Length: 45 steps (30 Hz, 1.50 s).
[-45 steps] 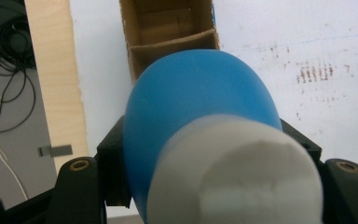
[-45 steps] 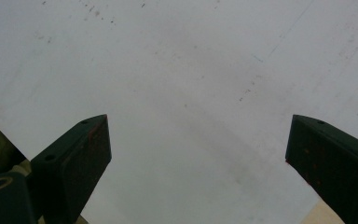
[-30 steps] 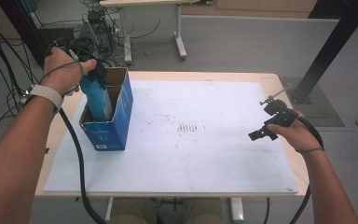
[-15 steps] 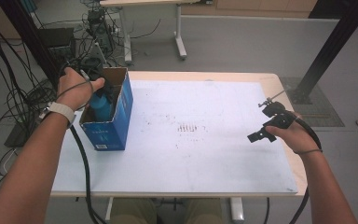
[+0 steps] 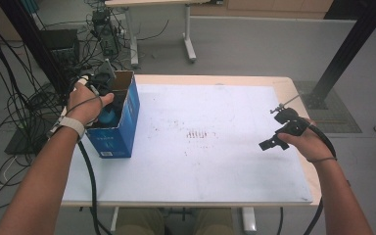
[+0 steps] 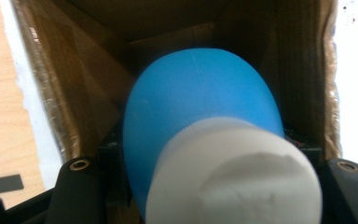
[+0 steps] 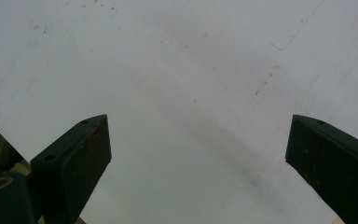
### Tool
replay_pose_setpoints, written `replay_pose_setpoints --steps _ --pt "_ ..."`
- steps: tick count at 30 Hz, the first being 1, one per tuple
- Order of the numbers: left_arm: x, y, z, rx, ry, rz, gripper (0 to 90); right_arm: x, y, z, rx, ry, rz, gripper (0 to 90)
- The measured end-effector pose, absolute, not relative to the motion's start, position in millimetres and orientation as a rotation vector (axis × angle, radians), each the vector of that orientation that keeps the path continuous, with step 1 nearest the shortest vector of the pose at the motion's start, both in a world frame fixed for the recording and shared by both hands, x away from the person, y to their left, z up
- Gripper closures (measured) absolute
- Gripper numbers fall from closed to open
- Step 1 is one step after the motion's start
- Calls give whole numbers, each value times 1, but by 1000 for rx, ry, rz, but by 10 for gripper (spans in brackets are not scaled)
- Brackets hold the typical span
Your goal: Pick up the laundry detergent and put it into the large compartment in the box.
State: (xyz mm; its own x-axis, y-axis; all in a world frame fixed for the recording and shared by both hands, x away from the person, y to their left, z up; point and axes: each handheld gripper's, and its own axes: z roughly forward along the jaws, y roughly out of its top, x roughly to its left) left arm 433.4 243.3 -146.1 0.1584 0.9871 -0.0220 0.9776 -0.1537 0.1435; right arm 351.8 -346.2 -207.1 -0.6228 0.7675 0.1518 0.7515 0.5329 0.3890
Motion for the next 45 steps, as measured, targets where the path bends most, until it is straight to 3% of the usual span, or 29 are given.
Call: replay_pose_setpoints --steps 45 --pt "436 245 -148 2283 1976 105 363 354 -345 -206 1341 2719 653 63"
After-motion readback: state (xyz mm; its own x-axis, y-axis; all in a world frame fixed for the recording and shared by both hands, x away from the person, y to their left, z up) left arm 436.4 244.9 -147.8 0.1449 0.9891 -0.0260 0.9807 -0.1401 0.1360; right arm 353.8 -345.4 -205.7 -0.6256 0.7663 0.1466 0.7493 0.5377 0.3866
